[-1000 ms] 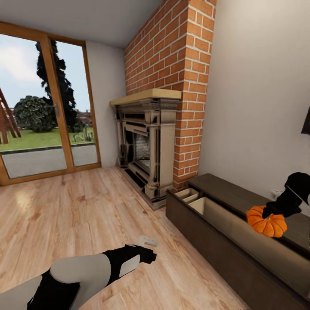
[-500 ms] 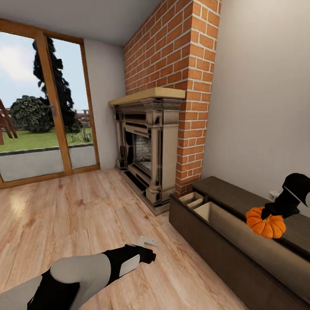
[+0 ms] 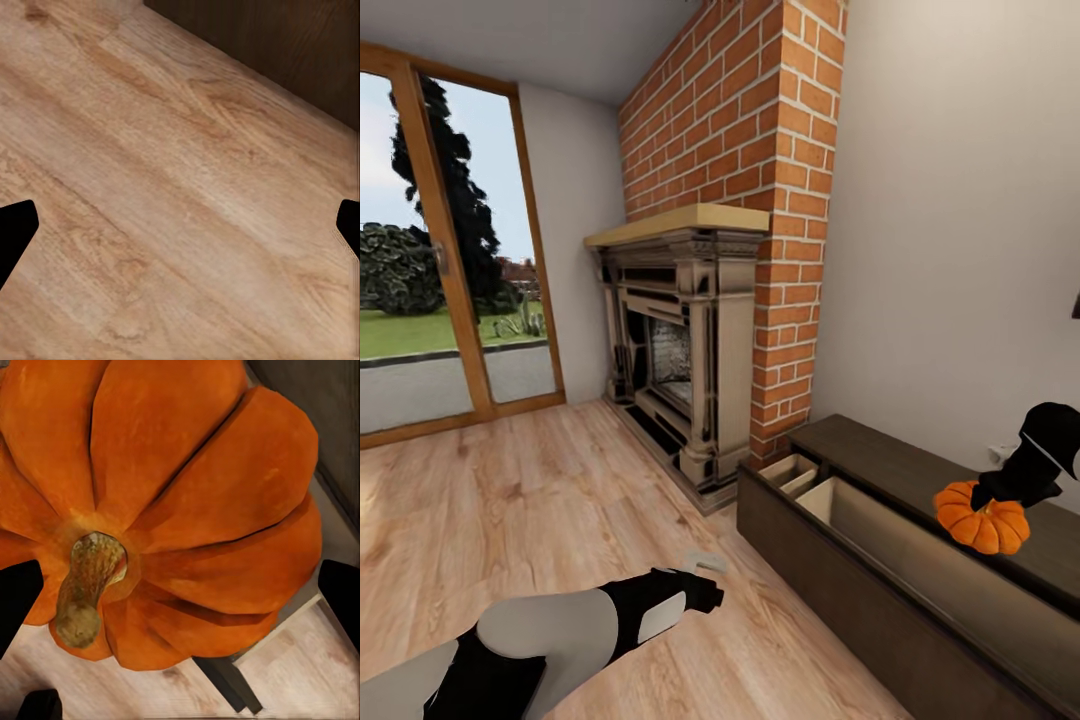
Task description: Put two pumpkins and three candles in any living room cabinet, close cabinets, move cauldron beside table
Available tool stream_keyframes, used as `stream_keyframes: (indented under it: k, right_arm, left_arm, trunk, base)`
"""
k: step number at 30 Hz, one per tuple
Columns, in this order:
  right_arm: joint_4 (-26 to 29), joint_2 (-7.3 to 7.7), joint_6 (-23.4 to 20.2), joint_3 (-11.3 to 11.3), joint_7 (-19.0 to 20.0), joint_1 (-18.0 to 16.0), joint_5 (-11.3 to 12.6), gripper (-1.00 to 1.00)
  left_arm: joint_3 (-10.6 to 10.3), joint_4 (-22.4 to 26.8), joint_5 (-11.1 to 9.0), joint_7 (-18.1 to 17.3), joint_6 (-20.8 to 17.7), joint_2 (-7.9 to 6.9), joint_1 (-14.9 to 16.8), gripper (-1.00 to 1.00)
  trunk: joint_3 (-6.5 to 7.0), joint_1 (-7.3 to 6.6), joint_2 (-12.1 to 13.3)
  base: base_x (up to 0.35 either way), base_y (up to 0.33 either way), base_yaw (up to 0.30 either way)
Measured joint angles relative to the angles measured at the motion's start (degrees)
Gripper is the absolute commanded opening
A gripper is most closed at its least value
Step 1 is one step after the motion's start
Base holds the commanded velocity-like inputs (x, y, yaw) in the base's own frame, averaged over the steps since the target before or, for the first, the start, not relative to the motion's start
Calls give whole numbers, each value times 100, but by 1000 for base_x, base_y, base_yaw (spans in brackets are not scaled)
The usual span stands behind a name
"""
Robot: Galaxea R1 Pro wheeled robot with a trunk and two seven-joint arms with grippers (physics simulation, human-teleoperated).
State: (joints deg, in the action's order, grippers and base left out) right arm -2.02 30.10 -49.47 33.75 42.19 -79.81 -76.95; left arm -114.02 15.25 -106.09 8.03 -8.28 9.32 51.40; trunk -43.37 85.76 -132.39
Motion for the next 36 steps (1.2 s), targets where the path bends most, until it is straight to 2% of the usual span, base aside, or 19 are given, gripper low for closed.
stream_keyframes:
  k: [12, 16, 25, 29, 33, 36]
  right_arm:
    - [0, 12, 3, 4, -24, 9, 3, -100]
    - [-3, 23, 3, -51, -151, 84, -18, -100]
    - [-1, 30, 9, -5, -243, 203, 17, -100]
    - [0, 27, 9, 31, -323, 232, 207, -100]
    - [1, 23, 118, -41, -741, 238, 252, -100]
    - [0, 20, 265, 33, -940, 238, 497, -100]
  left_arm:
    - [0, 12, 8, -1, -1, 0, -4, 100]
    - [-1, 17, 9, -17, -47, 0, -2, 100]
    - [-2, 11, 11, -38, -113, -6, -3, 100]
    - [-3, 15, 17, -36, -121, -8, -3, 100]
    - [-7, 11, 18, -36, -122, -14, -2, 100]
    - [-10, 10, 18, -36, -119, -17, 1, 100]
  trunk:
    - [81, 0, 0]
    - [33, 88, -158]
    - [-119, 285, -519]
    - [-191, 373, -680]
    - [-263, 461, -840]
    - [-316, 527, -961]
  base:
    - [1, 0, -237]
    - [0, 0, -169]
    - [0, 0, -20]
    - [0, 0, 0]
    - [0, 0, 0]
    - [0, 0, 0]
